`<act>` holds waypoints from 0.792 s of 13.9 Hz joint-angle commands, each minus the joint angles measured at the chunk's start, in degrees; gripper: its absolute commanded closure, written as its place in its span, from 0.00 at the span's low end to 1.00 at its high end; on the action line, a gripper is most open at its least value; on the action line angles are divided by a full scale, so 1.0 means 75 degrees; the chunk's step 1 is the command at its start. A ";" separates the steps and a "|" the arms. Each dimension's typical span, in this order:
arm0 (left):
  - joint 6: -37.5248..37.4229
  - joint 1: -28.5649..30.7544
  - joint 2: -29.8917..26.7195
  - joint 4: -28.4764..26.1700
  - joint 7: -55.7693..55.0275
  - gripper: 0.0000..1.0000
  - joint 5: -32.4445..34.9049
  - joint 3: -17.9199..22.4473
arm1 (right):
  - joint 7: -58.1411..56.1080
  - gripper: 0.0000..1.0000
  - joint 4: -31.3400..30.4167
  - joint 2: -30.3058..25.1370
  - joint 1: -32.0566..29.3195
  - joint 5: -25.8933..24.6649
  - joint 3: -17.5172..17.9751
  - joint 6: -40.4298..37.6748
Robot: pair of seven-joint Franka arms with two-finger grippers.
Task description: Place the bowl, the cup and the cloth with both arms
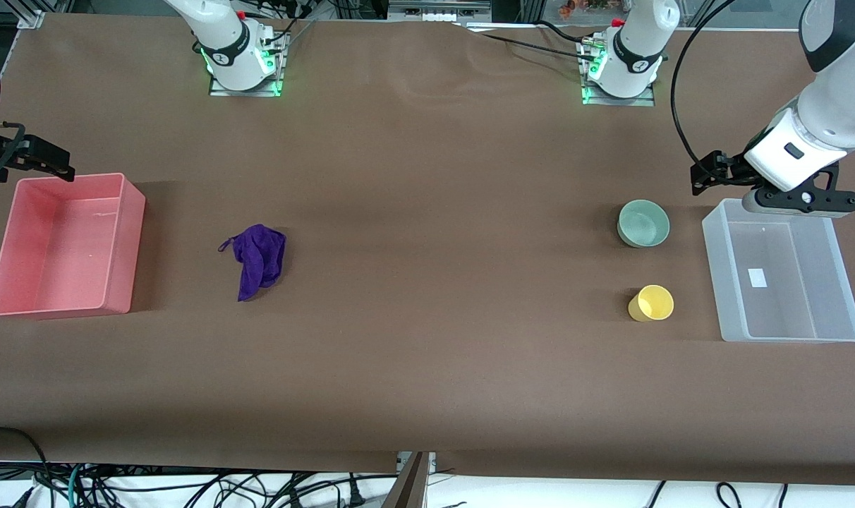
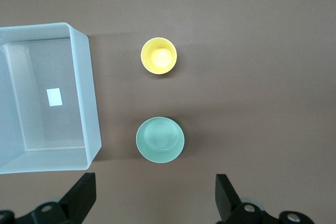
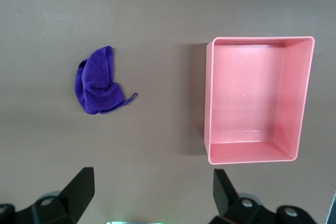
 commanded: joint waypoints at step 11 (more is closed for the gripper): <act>-0.0051 -0.0010 0.0050 0.0152 0.0108 0.00 -0.0063 0.0035 | -0.0107 0.00 0.0167 0.0053 -0.0031 0.0127 0.0007 -0.0031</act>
